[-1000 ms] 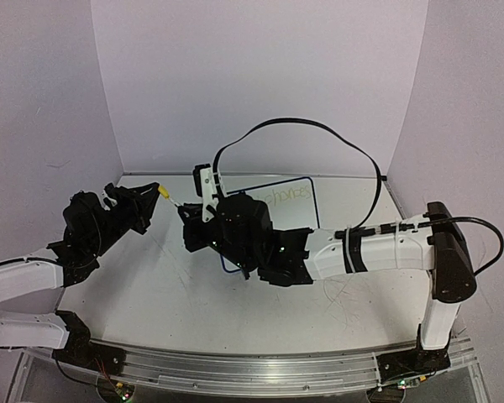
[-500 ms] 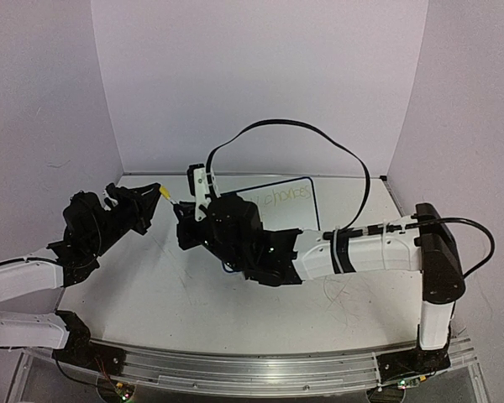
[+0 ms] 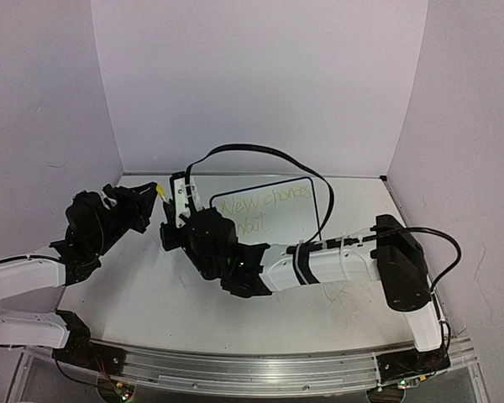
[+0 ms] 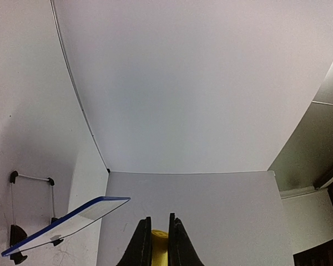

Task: Write a sentence on the whiteboard
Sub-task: Insert the whiteboard marker without the cap into the center of the board, then put down the whiteboard marker at the center of the board.

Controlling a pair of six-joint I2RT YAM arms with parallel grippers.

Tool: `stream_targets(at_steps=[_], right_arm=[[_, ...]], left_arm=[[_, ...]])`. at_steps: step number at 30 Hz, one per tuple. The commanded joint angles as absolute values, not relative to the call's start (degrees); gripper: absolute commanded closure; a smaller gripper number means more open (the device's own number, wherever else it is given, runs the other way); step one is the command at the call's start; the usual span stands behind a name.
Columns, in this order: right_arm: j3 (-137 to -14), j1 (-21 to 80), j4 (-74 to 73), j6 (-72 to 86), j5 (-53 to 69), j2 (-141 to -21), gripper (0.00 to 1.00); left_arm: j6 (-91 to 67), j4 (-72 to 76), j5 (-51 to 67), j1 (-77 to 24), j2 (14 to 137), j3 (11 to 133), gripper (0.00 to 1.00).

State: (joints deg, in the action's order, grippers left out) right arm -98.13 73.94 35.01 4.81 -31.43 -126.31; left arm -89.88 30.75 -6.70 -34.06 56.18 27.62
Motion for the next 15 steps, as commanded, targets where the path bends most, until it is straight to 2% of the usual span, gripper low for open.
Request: stream_targets(at_steps=[1, 9, 15], right_arm=[[-100.49, 71.49, 40.06, 4.95, -25.15, -126.19, 1.0], [-98.33, 68.02, 37.62, 15.21, -12.56, -121.63, 1.0], [-102.59, 67.28, 35.51, 16.55, -11.87, -123.03, 1.0]], left_arm=[[-87.85, 34.26, -0.68, -36.4, 56.15, 28.7, 1.0], [-83.07, 34.96, 2.5, -38.29, 55.78, 27.94, 1.0], [-81.98, 39.01, 0.75, -41.26, 55.96, 26.75, 1.0]])
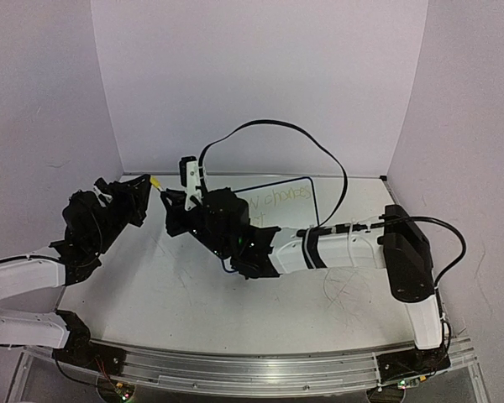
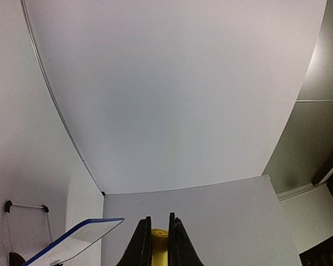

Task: Write a sentence on the whiteboard
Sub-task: Put down the whiteboard marker at the center of the board.

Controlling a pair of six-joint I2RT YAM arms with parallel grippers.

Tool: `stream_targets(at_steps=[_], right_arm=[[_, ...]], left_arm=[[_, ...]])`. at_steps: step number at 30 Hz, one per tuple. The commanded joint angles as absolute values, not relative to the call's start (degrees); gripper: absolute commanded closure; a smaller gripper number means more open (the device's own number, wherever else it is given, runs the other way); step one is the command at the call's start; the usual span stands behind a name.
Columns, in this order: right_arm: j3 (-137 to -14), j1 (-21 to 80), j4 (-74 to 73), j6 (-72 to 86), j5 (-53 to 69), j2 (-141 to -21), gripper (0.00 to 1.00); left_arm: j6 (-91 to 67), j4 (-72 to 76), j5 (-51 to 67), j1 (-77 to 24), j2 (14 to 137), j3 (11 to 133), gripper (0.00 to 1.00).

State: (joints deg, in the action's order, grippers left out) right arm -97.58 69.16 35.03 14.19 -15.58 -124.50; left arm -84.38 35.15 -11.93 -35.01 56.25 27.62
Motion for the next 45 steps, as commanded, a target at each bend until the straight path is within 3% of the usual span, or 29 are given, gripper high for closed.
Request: stream_targets(at_steps=[1, 10, 11, 14, 19, 22, 26, 30, 35, 39, 45], right_arm=[[-103.57, 67.25, 34.78, 15.93, -12.8, -123.74, 1.0], [-96.35, 67.19, 36.67, 10.16, -15.55, -119.51, 1.0], [-94.18, 67.06, 37.05, 9.87, -15.51, -118.07, 1.0], [-86.99, 65.81, 38.86, 10.89, -13.06, -113.0, 1.0], [-74.46, 61.86, 40.9, 13.17, -2.87, -103.27, 1.0], [-67.44, 58.79, 40.91, 14.26, 7.9, -97.42, 1.0], [-59.05, 56.29, 35.83, 8.68, 24.46, -90.19, 1.0], [-55.57, 56.4, 22.78, 0.71, 30.37, -87.05, 1.0], [-53.08, 57.88, 16.98, -6.72, 28.6, -88.17, 0.98], [-56.2, 62.17, 13.77, -12.55, 20.55, -94.78, 1.0], [-53.78, 66.62, 27.51, -15.55, 7.01, -102.19, 1.0]], left_arm=[[-81.97, 39.55, 0.78, -41.56, 56.24, 27.12, 1.0], [-81.03, 39.64, -2.33, -42.01, 54.69, 25.99, 0.99], [-80.69, 39.6, -2.51, -41.99, 54.34, 25.79, 0.93], [-77.8, 39.39, -2.55, -41.93, 53.31, 25.69, 0.61], [-73.6, 38.31, -3.09, -41.92, 50.07, 23.78, 0.19], [-71.5, 34.34, -4.28, -41.92, 46.81, 22.28, 0.1], [-65.99, 24.05, -7.43, -41.81, 41.93, 23.01, 0.08], [-59.11, 13.41, -12.29, -41.84, 39.14, 27.26, 0.08], [-51.91, 3.22, -18.43, -41.84, 39.51, 34.74, 0.08], [-48.68, 1.17, -19.42, -41.84, 39.81, 37.53, 0.08], [-48.95, 0.35, -18.54, -41.84, 39.01, 37.4, 0.08]])
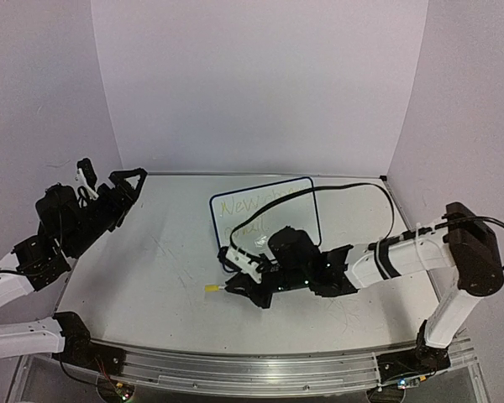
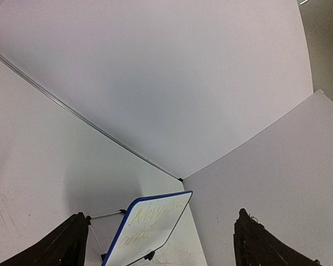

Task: Write a sentence on the whiteboard
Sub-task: Put down the whiteboard marker at the center of the board, then reset both arms

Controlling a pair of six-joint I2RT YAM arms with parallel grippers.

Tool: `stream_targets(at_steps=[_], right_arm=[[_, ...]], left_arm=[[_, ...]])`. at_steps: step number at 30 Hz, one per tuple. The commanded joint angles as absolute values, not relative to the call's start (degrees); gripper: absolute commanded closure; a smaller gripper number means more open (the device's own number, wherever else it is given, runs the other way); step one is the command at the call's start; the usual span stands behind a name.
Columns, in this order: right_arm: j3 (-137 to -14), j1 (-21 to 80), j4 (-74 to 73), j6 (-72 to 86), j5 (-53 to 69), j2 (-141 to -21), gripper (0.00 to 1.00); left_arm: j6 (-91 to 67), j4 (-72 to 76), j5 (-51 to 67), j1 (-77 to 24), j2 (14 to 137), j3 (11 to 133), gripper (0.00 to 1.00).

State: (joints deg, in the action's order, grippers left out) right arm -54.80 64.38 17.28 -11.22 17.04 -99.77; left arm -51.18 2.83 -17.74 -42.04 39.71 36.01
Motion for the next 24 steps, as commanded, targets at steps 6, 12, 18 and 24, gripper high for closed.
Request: stream_targets(at_steps=[6, 12, 18, 24], right_arm=[[-51.4, 68.66, 36.84, -18.31, 2.23, -107.23, 0.99], [-52.15, 69.41, 35.79, -19.81, 1.05, -112.42, 0.99], [-51.0, 69.51, 36.2, -19.12, 0.01, -113.86, 1.0], [-51.82, 69.52, 34.62, -16.5, -1.47, -114.66, 0.82]], left_arm=[[-49.88, 0.35, -18.27, -41.87, 38.96, 36.65, 0.11], [-48.29, 0.35, -18.83, -41.84, 39.7, 37.93, 0.14], [-42.85, -2.87, -21.32, -41.84, 39.92, 42.84, 0.14], [-37.86, -4.84, -24.09, -41.84, 39.62, 46.88, 0.14]])
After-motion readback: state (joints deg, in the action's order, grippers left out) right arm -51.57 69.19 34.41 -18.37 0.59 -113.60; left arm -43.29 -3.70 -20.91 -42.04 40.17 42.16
